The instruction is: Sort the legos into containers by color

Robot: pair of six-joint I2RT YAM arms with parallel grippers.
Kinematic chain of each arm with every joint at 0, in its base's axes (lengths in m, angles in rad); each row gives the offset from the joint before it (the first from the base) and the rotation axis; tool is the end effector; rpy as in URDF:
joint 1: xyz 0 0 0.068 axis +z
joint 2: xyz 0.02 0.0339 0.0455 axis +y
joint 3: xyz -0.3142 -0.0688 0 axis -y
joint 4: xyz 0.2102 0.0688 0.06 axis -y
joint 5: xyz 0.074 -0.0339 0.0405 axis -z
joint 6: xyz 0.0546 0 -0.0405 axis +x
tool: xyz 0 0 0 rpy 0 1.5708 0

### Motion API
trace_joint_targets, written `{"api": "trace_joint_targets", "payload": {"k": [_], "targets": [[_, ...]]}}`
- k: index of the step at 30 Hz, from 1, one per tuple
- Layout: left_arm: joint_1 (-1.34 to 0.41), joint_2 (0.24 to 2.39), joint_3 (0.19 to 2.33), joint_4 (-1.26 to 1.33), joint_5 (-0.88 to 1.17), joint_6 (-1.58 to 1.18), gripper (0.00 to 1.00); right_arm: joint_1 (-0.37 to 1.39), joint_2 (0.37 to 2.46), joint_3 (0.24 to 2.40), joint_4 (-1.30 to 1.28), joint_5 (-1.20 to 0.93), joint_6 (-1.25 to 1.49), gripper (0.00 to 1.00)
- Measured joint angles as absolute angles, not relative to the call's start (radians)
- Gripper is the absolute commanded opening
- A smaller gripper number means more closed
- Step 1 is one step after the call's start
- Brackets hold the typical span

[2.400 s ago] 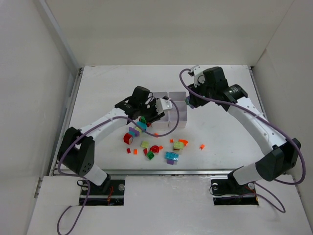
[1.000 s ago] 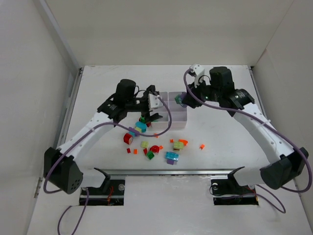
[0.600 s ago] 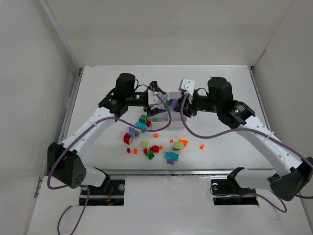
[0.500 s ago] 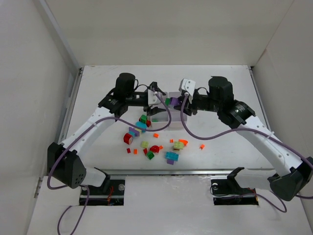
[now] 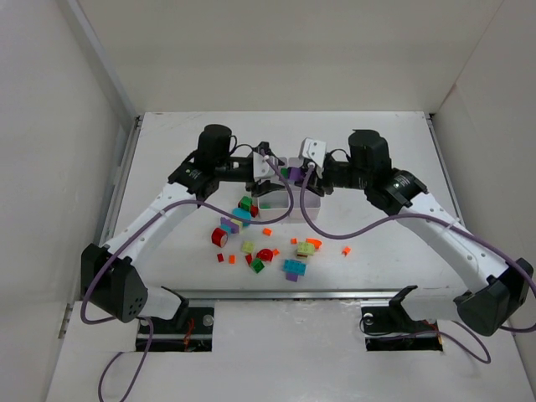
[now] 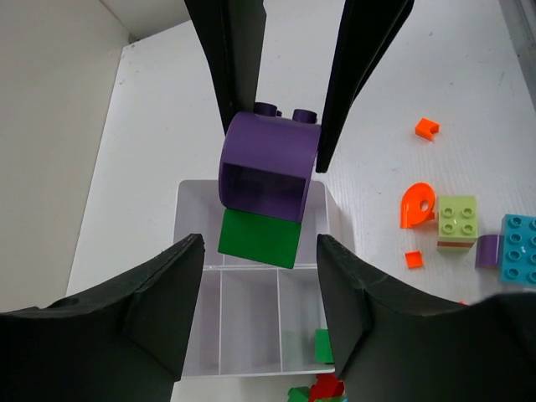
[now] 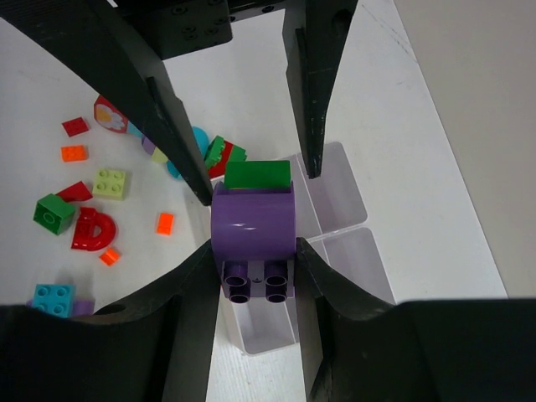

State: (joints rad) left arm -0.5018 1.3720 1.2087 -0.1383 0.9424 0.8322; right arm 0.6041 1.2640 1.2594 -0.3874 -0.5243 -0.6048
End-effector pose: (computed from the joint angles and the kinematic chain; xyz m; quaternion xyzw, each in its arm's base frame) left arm 0.2211 -0.1717 0.4150 0.6554 0.3973 -0.2737 0.5812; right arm 0.1883 0.1632 0.4257 -0.5748 0.5788 0.2152 0.5369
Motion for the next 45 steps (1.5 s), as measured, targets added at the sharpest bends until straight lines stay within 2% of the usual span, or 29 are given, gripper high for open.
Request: {"api": "trace_joint_targets", "payload": {"k": [3,4,7,8,9,15,26,33,34,39,41,45], "targets": [[-0.502,1.372,1.209,-0.138,0.941,0.829,0.40,0.609,1.269,1.259,-0.387,-0.525,-0.609,0.00],[-0.502,1.372,1.209,-0.138,0.939,0.829,0.30,0.611,1.269,1.259,-0.388,-0.525,-0.611,0.00],[-0.502,1.372,1.209,-0.142,0.942,0.819,0.15,0.612,1.269,1.259,-0.385,-0.524,-0.625,0.00],[-0.502,1.372,1.209,-0.143,0.942,0.818,0.03,0.612,1.270,1.259,-0.385,-0.525,-0.629,0.00],[-0.502,1.372,1.209,-0.143,0.941,0.815,0.00,0.612,1.271,1.259,-0.384,-0.525,-0.630,0.00],[-0.505,1.372,1.209,-0.142,0.911,0.806,0.00,0.614,1.271,1.259,-0.385,-0.511,-0.632,0.00],[-0.486,1.430,1.186,-0.214,0.673,0.818,0.00,0.529,1.232,1.162,-0.376,-0.426,-0.628,0.00],[-0.483,1.470,1.142,-0.243,0.625,0.810,0.00,0.524,1.217,1.116,-0.373,-0.410,-0.624,0.00],[-0.483,1.487,1.141,-0.243,0.619,0.810,0.04,0.524,1.217,1.110,-0.374,-0.410,-0.622,0.00],[-0.503,1.570,1.136,-0.252,0.577,0.810,0.12,0.524,1.217,1.097,-0.373,-0.406,-0.614,0.00],[-0.514,1.584,1.124,-0.249,0.562,0.809,0.12,0.524,1.217,1.097,-0.373,-0.406,-0.611,0.00],[-0.525,1.589,1.103,-0.227,0.532,0.789,0.22,0.524,1.217,1.097,-0.373,-0.405,-0.605,0.00]]}}
